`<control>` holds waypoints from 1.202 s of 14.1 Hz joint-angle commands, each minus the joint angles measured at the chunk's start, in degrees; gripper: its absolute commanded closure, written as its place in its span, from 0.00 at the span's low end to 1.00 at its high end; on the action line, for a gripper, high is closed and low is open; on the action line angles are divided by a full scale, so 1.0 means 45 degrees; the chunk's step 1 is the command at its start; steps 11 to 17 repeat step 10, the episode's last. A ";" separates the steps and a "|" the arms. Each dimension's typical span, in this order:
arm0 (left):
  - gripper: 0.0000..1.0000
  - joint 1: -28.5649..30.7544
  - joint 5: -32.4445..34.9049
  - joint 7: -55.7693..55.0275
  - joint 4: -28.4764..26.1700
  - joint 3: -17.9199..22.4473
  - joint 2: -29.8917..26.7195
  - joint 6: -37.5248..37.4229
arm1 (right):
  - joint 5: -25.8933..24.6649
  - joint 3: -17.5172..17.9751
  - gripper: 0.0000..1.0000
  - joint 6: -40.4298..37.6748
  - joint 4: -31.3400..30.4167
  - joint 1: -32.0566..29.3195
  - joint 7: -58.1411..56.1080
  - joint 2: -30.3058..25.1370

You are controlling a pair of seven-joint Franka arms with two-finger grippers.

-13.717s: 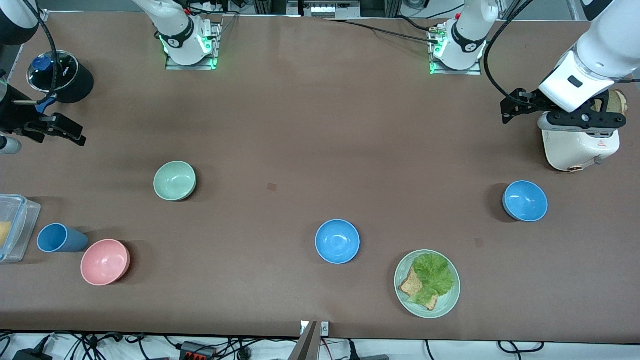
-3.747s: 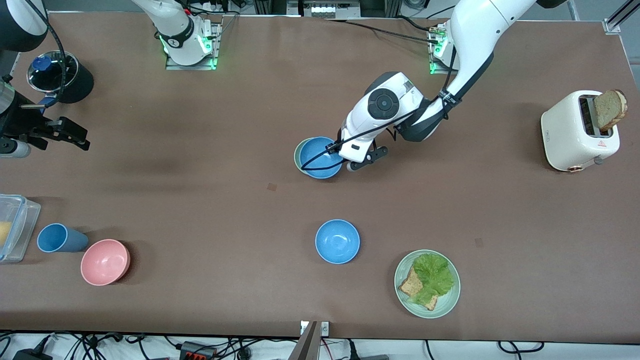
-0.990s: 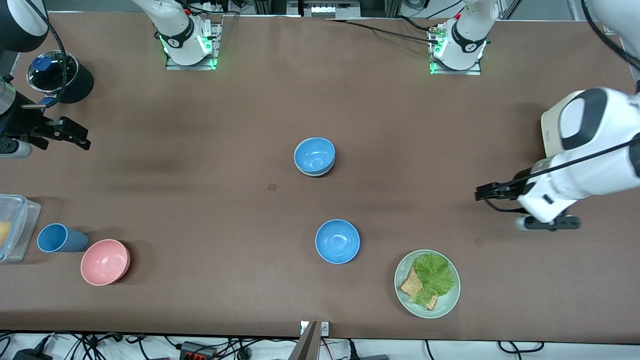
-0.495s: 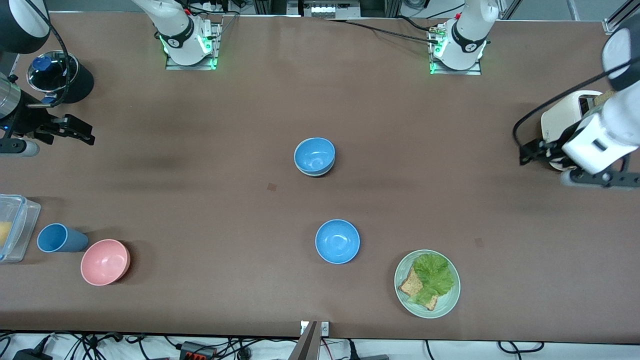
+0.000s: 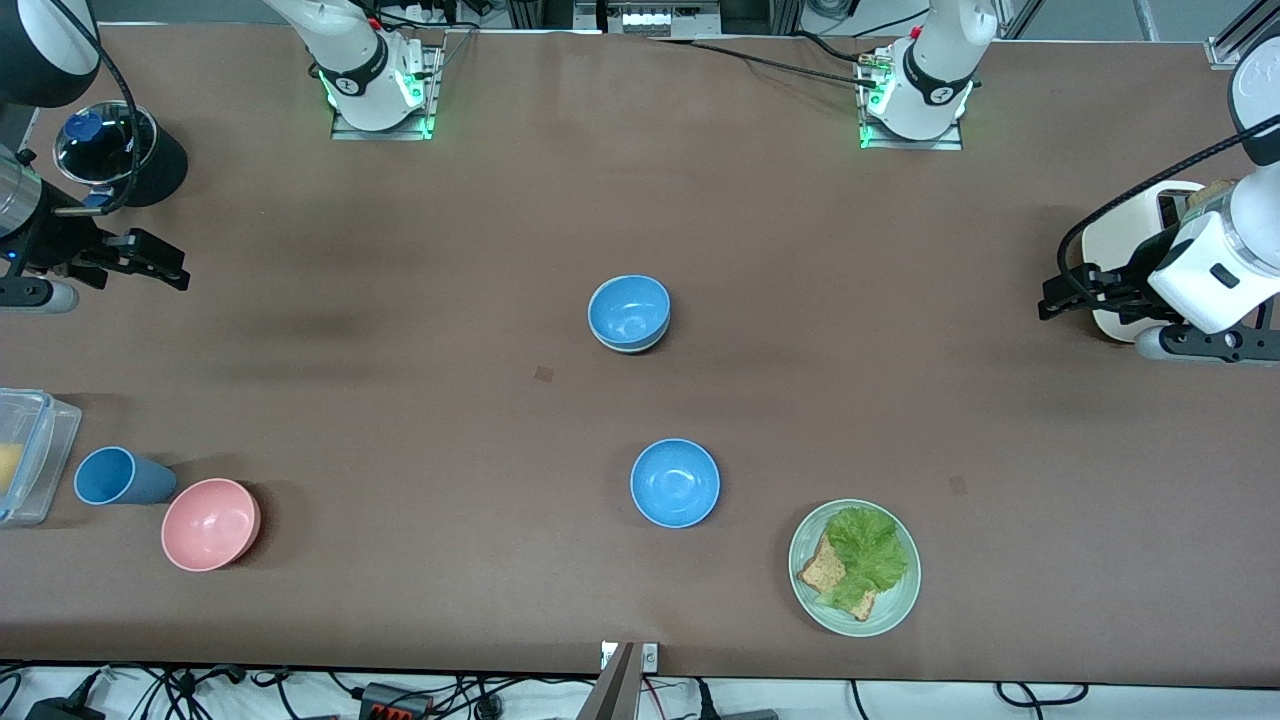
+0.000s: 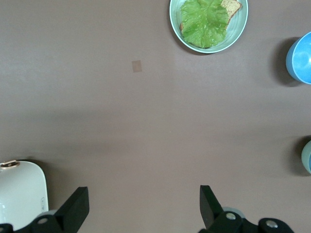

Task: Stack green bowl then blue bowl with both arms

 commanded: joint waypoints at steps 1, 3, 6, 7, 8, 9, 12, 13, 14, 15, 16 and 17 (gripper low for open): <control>0.00 -0.0262 -0.0165 -0.0144 0.0056 0.0278 0.0004 -0.0165 | 0.0038 0.0040 0.00 0.0025 -0.0225 -0.0028 0.0006 -0.0331; 0.00 -0.0321 -0.0105 -0.0144 0.0271 0.0200 0.0063 -0.0301 | 0.0038 0.0040 0.00 0.0025 -0.0206 -0.0028 0.0006 -0.0331; 0.00 -0.0243 -0.0222 -0.0144 0.0349 0.0200 0.0122 -0.0419 | 0.0038 0.0060 0.00 0.0025 -0.0186 -0.0028 -0.0014 -0.0331; 0.00 -0.0224 -0.0164 -0.0144 0.0369 0.0239 0.0122 -0.0439 | 0.0057 0.0040 0.00 0.0044 -0.0205 -0.0028 -0.0014 -0.0331; 0.00 -0.0223 -0.0125 -0.0125 0.0388 0.0259 0.0122 -0.0516 | 0.0057 0.0060 0.00 0.0044 -0.0206 -0.0028 -0.0014 -0.0331; 0.00 -0.0243 -0.0125 -0.0125 0.0408 0.0259 0.0141 -0.0575 | 0.0057 0.0040 0.00 0.0044 -0.0186 -0.0028 -0.0014 -0.0331; 0.00 -0.0243 -0.0125 -0.0125 0.0408 0.0259 0.0141 -0.0576 | 0.0057 0.0040 0.00 0.0044 -0.0186 -0.0028 -0.0014 -0.0331; 0.00 -0.0243 -0.0125 -0.0125 0.0408 0.0259 0.0141 -0.0576 | 0.0057 0.0040 0.00 0.0044 -0.0186 -0.0028 -0.0014 -0.0331; 0.00 -0.0243 -0.0125 -0.0125 0.0408 0.0259 0.0141 -0.0576 | 0.0057 0.0040 0.00 0.0044 -0.0186 -0.0028 -0.0014 -0.0331; 0.00 -0.0243 -0.0125 -0.0125 0.0408 0.0259 0.0141 -0.0576 | 0.0057 0.0040 0.00 0.0044 -0.0186 -0.0028 -0.0014 -0.0331; 0.00 -0.0243 -0.0125 -0.0125 0.0408 0.0259 0.0141 -0.0576 | 0.0057 0.0040 0.00 0.0044 -0.0186 -0.0028 -0.0014 -0.0331; 0.00 -0.0243 -0.0125 -0.0125 0.0408 0.0259 0.0141 -0.0576 | 0.0057 0.0040 0.00 0.0044 -0.0186 -0.0028 -0.0014 -0.0331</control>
